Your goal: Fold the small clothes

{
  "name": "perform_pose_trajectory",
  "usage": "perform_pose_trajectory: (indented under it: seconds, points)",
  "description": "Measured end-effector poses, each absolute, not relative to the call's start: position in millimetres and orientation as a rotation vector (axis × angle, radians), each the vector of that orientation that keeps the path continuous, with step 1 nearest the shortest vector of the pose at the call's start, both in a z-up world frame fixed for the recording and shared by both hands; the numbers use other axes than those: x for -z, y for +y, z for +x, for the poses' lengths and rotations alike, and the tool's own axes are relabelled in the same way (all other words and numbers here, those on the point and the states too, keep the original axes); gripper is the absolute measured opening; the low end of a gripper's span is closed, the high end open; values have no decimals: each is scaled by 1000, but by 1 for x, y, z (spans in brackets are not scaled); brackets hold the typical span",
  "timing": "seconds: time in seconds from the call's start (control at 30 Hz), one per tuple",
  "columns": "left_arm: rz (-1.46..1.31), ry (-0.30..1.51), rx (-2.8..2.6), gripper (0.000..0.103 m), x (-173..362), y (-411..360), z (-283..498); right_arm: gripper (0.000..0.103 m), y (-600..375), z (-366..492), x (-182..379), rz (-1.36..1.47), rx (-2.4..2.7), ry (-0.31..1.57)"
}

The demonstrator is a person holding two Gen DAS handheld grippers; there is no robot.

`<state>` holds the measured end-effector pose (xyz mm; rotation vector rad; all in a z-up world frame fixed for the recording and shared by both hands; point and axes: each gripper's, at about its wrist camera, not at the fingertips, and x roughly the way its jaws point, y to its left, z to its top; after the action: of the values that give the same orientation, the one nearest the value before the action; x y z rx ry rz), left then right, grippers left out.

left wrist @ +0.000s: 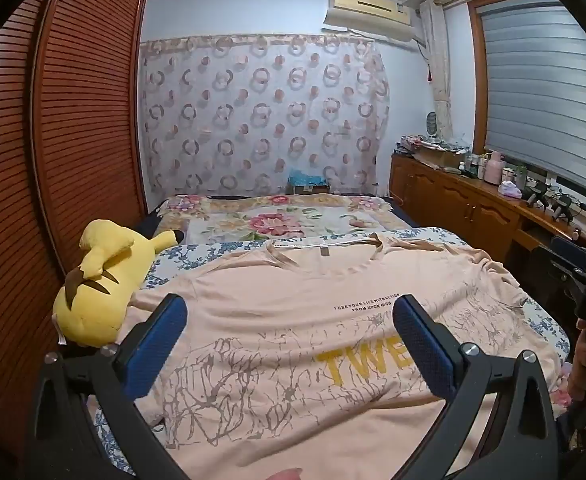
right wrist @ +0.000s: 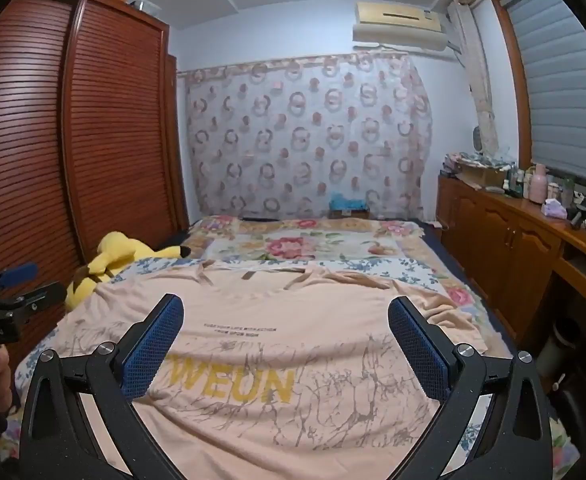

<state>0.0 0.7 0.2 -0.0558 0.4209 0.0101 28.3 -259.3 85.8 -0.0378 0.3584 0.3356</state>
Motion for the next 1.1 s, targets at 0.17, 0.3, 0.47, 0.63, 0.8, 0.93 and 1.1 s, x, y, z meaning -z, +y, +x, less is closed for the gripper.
perform_pose_trajectory:
  seconds: [0.17, 0.3, 0.47, 0.63, 0.8, 0.93, 1.1]
  points:
    - [-49, 419, -15, 103, 0, 1, 0, 103, -258, 27, -85, -35, -333, 359]
    - [-46, 419, -14, 103, -1, 0, -3, 103, -259, 32, -83, -30, -339, 368]
    - [-47, 416, -17, 103, -5, 1, -3, 103, -260, 28, -84, -31, -340, 365]
    - [-45, 413, -18, 103, -7, 1, -5, 103, -257, 28, -83, -31, -339, 369]
    - [-44, 411, -15, 103, -8, 2, -6, 103, -258, 28, -82, -31, -339, 369]
    - [-42, 408, -17, 103, -7, 1, -6, 103, -258, 28, -82, -30, -339, 370]
    - [-41, 409, -16, 103, -8, 1, -6, 103, -259, 28, -82, -29, -340, 369]
